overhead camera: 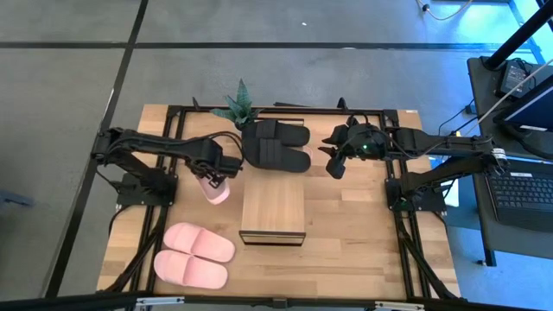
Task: Pick and place slides into the shelf
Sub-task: Put the pink slide under the shelf
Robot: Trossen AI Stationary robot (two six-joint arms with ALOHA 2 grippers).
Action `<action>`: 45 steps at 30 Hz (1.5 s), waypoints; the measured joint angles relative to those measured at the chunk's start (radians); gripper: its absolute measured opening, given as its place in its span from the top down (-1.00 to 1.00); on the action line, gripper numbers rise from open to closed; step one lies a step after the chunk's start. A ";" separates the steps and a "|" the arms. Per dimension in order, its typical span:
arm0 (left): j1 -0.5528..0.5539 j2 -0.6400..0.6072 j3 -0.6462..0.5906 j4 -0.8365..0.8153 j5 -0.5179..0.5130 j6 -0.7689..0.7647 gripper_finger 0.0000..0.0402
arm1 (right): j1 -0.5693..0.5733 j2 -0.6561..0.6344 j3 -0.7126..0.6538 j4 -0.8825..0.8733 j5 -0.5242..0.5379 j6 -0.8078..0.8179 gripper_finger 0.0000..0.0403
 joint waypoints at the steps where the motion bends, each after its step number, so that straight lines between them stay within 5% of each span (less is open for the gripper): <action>1: 0.000 0.000 0.000 0.000 0.004 0.000 0.99 | 0.000 0.000 0.000 0.000 0.000 0.000 0.43; 45: -0.067 0.000 -0.001 0.002 0.385 -0.026 1.00 | 0.001 0.000 0.000 0.001 0.000 -0.017 0.43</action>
